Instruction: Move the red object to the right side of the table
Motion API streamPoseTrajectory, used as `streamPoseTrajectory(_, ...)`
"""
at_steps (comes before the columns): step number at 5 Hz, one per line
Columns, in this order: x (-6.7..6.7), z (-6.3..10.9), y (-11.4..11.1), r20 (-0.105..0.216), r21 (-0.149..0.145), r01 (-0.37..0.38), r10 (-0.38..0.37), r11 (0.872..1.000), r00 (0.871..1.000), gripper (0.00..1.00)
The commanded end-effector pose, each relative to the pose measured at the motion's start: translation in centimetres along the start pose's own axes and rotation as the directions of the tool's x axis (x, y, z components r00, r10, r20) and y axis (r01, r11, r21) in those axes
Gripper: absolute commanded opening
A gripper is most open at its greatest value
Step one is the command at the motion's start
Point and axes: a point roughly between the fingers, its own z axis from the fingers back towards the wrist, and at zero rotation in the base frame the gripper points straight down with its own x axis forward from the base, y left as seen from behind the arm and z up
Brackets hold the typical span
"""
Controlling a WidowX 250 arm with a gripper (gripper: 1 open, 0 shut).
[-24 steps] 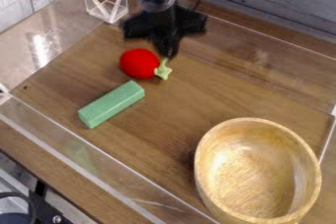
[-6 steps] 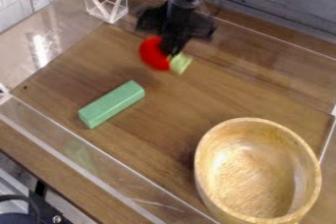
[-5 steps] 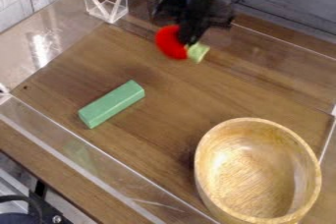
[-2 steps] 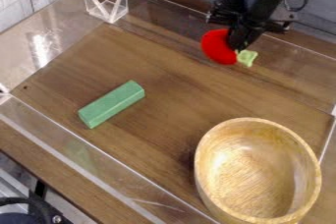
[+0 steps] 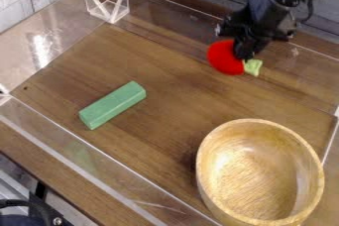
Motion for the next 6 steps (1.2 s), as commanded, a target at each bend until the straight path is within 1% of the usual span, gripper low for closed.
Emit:
streamPoseTrajectory(1, 1.0, 1.8, 0.4, 0.020, -0.034, -0.034, 0.035, 0.999, 0.999, 0.00)
streamPoseTrajectory(2, 0.6, 1.9, 1.2, 0.012, -0.017, -0.039, 0.039, 0.999, 0.999, 0.00)
streamPoseTrajectory(4, 0.6, 0.8, 0.0, 0.007, -0.008, 0.017, -0.017, 1.000, 1.000, 0.00)
streamPoseTrajectory(6, -0.2, -0.8, 0.8, 0.002, 0.001, 0.079, -0.079, 0.997, 0.997, 0.00)
